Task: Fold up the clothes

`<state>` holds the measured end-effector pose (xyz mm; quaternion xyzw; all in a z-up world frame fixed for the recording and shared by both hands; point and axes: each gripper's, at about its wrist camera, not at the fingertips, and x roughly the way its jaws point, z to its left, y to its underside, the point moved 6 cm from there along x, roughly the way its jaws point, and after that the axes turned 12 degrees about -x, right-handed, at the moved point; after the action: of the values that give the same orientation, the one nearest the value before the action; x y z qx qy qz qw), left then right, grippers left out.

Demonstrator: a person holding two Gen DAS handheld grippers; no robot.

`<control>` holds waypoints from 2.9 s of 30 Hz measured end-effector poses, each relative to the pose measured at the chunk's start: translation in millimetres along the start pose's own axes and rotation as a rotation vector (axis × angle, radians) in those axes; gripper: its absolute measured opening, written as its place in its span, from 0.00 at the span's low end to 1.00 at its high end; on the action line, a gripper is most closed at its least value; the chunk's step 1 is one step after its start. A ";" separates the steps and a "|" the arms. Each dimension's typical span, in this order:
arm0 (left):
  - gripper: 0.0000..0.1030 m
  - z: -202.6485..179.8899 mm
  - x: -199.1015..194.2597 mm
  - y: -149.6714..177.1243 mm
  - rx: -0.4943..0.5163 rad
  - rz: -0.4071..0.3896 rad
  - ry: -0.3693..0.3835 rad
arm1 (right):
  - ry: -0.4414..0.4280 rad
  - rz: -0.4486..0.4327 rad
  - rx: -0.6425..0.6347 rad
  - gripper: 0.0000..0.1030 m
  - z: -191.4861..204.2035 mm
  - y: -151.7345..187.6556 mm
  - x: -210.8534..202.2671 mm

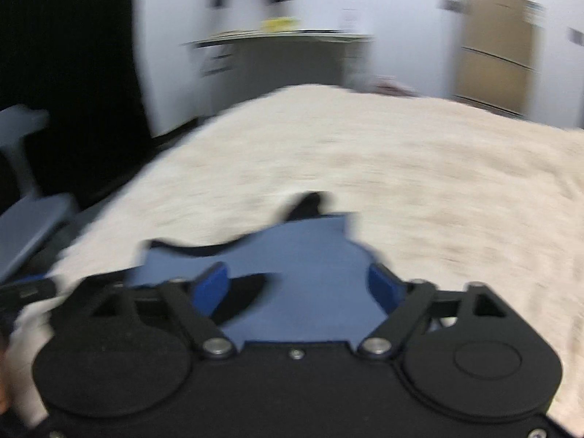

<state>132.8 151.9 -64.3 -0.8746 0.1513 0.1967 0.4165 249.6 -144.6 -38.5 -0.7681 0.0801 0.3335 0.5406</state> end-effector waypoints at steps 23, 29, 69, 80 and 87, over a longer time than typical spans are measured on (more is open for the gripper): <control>0.82 2.3 -5.2 0.2 -0.012 -0.005 0.003 | -0.305 0.004 -0.068 0.50 68.4 -33.8 -24.6; 0.82 1.1 0.3 3.1 -0.014 0.025 0.012 | -0.009 0.000 0.071 0.64 -17.6 -15.3 -27.4; 0.82 -6.1 3.2 10.2 0.041 0.041 -0.006 | 0.268 -0.483 0.281 0.10 -156.5 -61.5 -131.3; 0.82 -6.4 4.6 10.9 0.036 0.053 0.005 | 0.582 -0.057 0.494 0.40 -231.7 71.4 -89.1; 0.82 -10.6 11.4 17.3 0.076 0.077 -0.013 | 0.372 -0.063 0.276 0.70 -201.6 25.2 -44.7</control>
<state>137.7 131.9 -75.2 -0.8505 0.1892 0.2124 0.4425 289.0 -343.5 7.5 -0.7373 0.1992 0.1549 0.6267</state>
